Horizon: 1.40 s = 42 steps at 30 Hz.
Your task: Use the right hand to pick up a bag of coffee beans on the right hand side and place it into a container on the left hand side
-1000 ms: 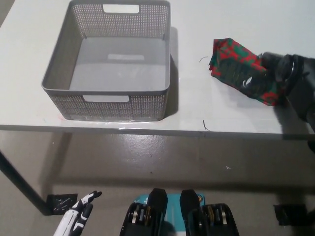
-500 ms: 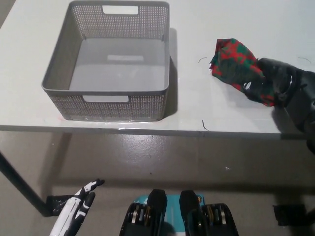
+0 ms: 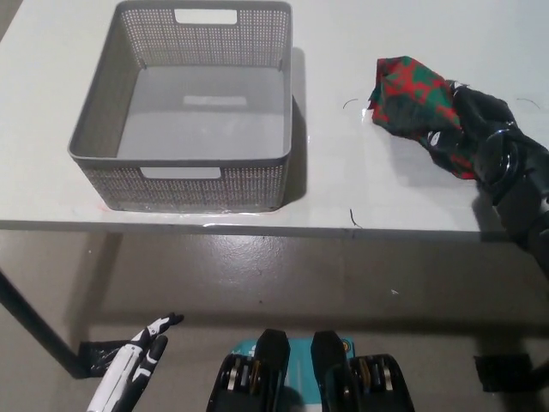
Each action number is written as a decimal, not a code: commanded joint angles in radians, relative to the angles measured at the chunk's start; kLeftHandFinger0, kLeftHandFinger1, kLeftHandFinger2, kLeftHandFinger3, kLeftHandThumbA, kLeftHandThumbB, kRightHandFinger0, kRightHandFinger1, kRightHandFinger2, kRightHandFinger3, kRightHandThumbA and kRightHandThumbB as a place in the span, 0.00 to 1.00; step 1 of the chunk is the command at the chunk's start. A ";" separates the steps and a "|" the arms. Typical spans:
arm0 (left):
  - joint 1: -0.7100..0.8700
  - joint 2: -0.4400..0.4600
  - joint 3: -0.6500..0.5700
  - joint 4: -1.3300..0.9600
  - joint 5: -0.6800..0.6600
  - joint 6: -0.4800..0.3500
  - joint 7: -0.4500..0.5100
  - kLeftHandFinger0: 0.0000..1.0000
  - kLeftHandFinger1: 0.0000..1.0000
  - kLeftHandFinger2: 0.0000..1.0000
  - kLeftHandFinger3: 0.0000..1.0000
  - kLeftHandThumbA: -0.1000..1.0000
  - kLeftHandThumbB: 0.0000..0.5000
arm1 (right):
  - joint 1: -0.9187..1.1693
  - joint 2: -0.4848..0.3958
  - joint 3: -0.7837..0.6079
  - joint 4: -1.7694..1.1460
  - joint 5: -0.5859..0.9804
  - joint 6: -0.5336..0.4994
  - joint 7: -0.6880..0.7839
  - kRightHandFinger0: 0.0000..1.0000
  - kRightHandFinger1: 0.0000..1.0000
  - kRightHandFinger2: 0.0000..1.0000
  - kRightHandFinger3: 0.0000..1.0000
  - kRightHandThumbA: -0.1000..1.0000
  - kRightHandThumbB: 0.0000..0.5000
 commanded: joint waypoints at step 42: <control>-0.082 0.075 -0.098 -0.073 0.145 0.030 -0.061 1.00 1.00 1.00 1.00 1.00 0.91 | -0.452 0.426 0.028 -0.209 -0.001 0.080 -0.027 0.99 1.00 1.00 1.00 0.38 0.61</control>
